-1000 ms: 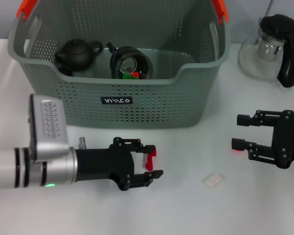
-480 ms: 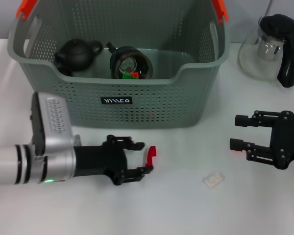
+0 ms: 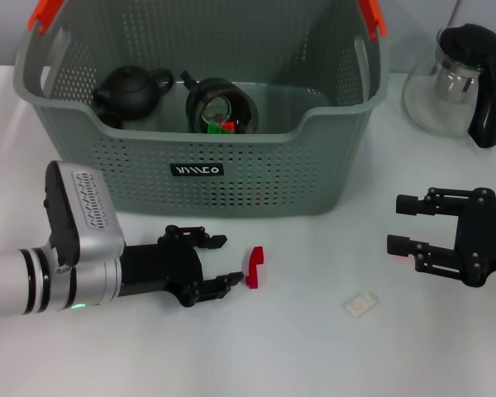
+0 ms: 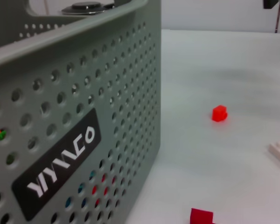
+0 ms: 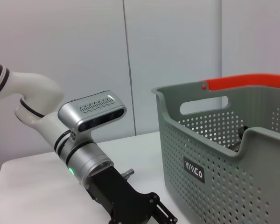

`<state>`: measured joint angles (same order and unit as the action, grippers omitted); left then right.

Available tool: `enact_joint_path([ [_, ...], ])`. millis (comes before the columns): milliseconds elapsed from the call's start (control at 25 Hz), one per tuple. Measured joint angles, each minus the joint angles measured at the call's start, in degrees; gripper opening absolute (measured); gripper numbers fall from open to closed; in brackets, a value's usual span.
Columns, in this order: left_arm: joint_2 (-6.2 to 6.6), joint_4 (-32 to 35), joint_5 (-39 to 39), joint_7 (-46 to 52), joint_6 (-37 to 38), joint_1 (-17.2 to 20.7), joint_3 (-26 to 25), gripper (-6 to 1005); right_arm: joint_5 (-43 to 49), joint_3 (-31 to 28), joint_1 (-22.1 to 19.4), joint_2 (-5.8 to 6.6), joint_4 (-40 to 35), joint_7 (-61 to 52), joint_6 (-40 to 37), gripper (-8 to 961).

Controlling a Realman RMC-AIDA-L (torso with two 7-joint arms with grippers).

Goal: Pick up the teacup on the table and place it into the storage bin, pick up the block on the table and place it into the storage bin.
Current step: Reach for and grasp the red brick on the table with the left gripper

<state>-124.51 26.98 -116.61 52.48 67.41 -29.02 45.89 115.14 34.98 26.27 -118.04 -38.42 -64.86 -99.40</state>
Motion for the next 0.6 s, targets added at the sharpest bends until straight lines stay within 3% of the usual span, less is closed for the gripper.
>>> enact_joint_path([
  [600,-0.21,-2.02,0.8,-0.09,-0.35,-1.77,1.03,638,0.0,-0.09,-0.08,0.0,-0.02,-0.02,0.08,594],
])
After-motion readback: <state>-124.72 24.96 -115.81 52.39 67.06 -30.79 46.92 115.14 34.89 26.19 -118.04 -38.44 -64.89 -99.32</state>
